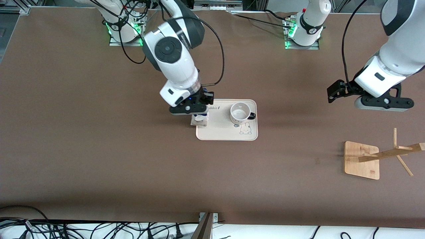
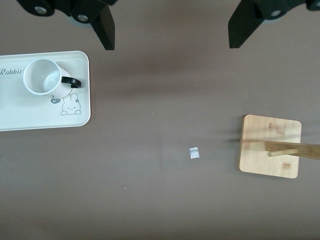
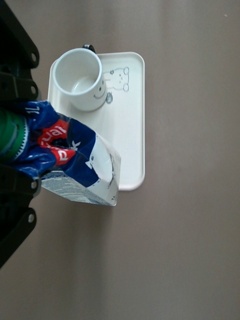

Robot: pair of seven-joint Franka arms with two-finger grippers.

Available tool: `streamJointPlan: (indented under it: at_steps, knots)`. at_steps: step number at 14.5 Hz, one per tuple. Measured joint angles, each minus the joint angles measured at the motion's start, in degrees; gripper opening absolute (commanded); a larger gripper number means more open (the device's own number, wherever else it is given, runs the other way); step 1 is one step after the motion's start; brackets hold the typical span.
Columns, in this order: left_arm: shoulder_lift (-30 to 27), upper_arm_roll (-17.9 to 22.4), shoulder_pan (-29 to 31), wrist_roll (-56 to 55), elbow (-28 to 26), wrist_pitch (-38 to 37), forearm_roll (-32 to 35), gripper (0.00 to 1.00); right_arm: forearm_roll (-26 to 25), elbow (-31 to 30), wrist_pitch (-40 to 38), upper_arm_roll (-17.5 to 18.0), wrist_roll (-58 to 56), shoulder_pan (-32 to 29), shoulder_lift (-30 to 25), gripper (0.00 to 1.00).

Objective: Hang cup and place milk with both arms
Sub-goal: 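Lift the carton with the right gripper while the left gripper reaches the mug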

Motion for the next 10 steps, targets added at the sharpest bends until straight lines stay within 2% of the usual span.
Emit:
streamJointPlan:
  at_steps: [5, 8, 10]
  knots:
    - [6.48, -0.17, -2.22, 0.24, -0.32, 0.86, -0.11, 1.00, -0.01, -0.02, -9.52, -9.82, -8.05, -0.48, -5.05, 0.28]
    - [8.96, -1.28, -2.98, 0.14, -0.33, 2.24, -4.54, 1.00, -0.01, -0.02, -14.67, -14.09, -12.66, -0.56, -7.23, 0.28]
    - [10.58, -1.71, -5.74, -2.93, -0.62, 4.83, -6.05, 1.00, -0.01, -0.03, -18.09, -16.39, -14.57, -0.55, -8.49, 0.28]
